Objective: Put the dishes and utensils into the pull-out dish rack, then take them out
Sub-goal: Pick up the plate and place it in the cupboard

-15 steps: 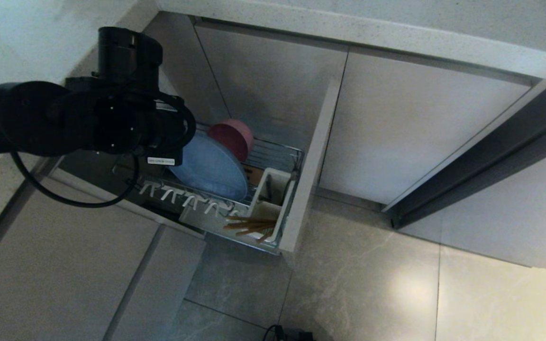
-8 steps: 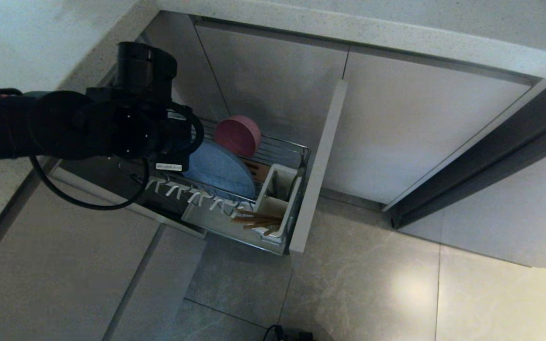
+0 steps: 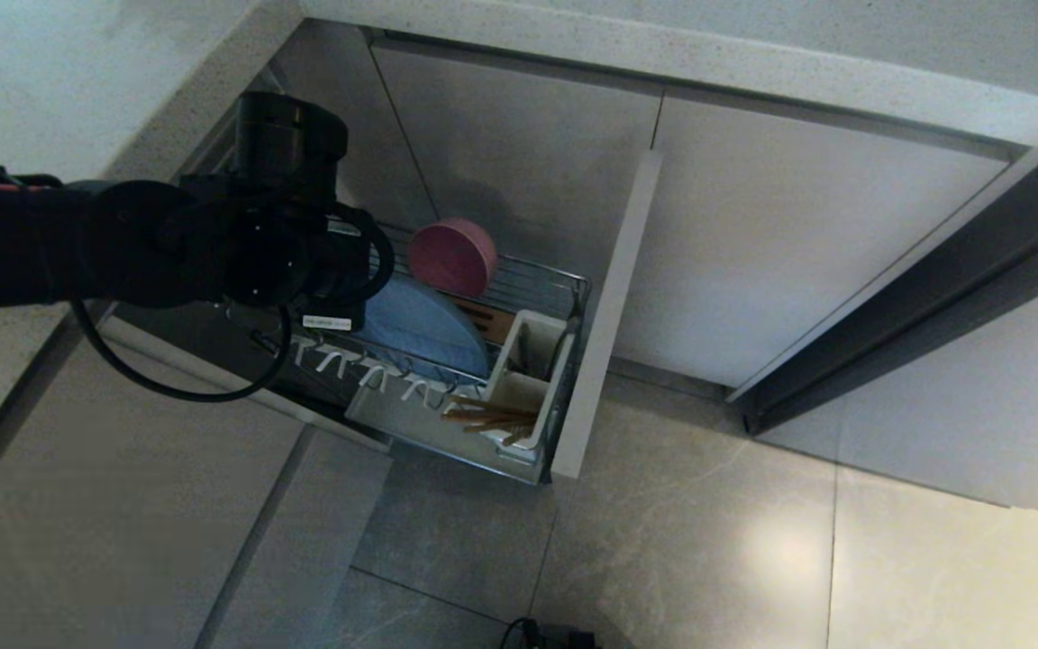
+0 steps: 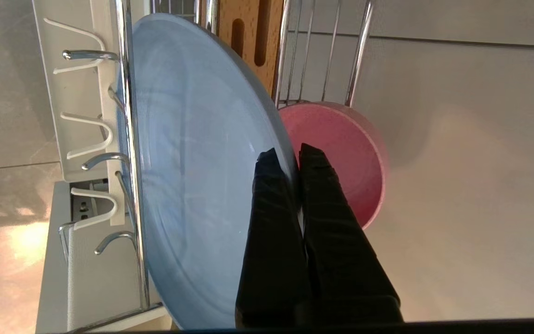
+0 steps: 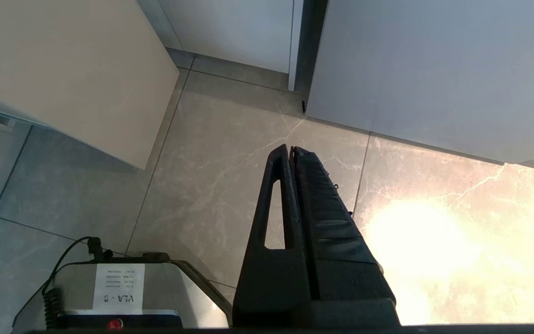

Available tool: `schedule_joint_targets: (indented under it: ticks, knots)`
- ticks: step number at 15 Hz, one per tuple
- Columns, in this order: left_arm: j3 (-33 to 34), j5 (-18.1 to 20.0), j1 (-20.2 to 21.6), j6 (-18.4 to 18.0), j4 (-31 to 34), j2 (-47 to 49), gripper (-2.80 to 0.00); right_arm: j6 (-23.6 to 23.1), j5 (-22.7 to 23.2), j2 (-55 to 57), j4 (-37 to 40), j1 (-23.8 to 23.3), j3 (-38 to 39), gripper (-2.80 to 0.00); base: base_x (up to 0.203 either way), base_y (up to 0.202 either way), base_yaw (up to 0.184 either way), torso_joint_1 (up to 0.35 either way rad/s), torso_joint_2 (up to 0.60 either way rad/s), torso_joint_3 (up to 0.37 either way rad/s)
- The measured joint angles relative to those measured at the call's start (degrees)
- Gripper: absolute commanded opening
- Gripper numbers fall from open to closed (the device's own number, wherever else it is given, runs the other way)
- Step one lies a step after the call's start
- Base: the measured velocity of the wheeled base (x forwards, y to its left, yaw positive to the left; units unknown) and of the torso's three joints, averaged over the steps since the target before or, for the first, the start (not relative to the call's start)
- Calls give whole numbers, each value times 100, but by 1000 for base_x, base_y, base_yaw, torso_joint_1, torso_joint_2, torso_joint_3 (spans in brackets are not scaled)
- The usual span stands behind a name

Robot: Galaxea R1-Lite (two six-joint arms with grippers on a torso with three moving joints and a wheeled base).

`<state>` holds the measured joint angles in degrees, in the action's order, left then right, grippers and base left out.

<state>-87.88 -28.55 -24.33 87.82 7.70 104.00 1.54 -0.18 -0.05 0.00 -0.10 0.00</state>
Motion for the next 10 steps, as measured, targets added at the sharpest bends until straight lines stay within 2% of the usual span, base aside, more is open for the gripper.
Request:
schedule_joint_targets:
  ticks: [10]
  knots:
    - [-77,-16,-2,-1,131,-6,-280,1,0,0,0,0,0,-280,0,0,0,0,0,0]
